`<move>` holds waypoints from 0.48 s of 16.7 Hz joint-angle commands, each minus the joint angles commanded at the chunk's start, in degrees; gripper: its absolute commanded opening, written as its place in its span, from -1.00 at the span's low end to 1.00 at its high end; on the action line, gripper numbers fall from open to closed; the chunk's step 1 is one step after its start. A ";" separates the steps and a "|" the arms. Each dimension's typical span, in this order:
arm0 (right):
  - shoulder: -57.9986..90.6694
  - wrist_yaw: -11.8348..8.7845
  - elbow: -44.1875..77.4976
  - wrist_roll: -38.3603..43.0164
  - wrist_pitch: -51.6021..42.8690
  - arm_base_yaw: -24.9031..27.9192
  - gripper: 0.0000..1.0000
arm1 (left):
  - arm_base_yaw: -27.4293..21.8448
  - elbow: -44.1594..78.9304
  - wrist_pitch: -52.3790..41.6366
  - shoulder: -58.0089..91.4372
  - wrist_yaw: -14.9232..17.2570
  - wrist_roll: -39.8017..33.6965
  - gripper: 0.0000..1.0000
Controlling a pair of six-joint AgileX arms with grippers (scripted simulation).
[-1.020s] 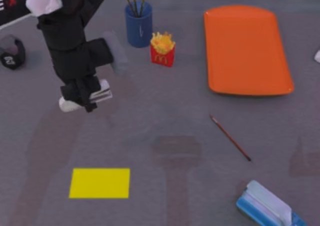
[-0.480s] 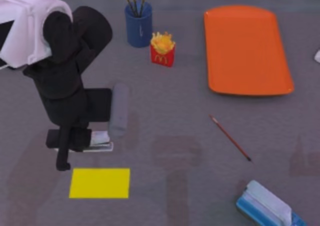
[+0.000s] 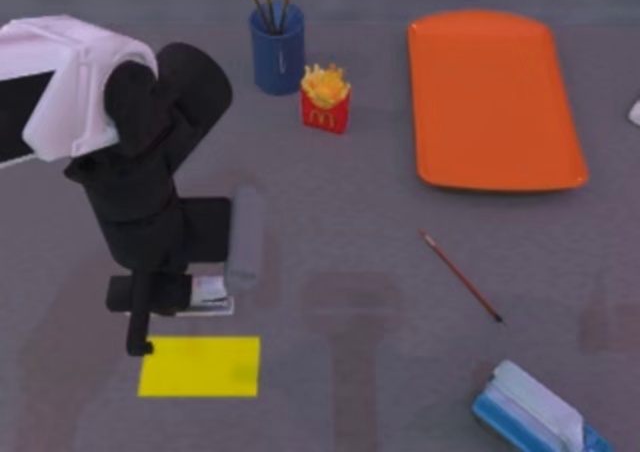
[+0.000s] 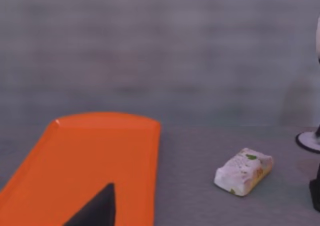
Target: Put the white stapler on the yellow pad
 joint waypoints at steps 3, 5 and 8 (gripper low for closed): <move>0.00 0.00 0.00 0.00 0.00 0.00 1.00 | -0.13 -5.14 8.75 2.92 0.03 -0.24 -1.00; 0.00 0.00 0.00 0.00 0.00 0.00 1.00 | -0.27 -8.22 13.55 4.68 0.01 -0.31 -1.00; 0.00 0.00 0.00 0.00 0.00 0.00 1.00 | -0.43 -10.27 16.27 5.92 -0.02 -0.28 -1.00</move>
